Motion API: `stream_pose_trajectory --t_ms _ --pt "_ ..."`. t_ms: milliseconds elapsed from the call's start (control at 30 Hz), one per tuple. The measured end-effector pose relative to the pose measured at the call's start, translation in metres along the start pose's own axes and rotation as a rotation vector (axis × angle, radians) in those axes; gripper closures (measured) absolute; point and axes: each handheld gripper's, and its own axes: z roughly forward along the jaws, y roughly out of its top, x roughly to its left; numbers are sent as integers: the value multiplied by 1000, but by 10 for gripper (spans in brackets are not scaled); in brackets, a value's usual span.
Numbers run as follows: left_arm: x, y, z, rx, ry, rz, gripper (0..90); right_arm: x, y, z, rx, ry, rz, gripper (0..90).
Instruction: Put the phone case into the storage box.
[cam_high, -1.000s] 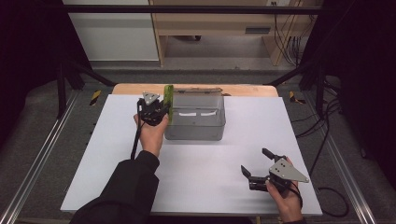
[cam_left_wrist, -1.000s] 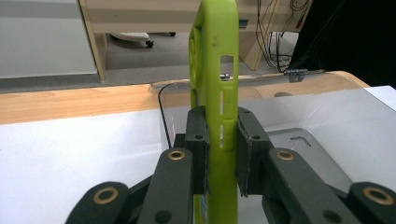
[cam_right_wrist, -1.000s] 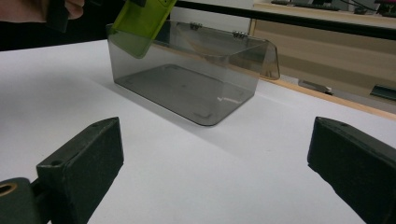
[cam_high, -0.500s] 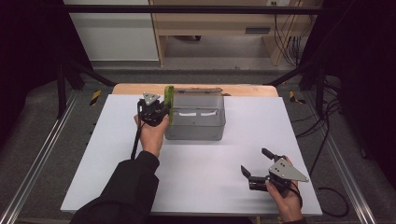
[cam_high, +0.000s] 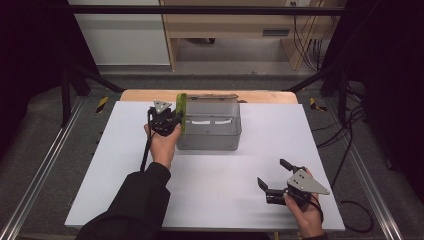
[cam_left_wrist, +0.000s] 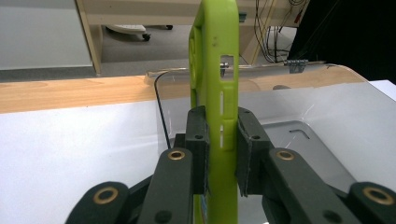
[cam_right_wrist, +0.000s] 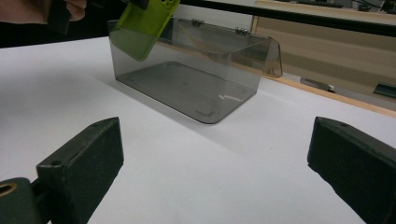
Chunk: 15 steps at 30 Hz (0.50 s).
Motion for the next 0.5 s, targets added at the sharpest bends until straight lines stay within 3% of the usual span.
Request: stream_pose_trajectory --t_ms 500 --pt "0 -3 4 22 -5 -2 775 0 0 1 9 2 6 38"
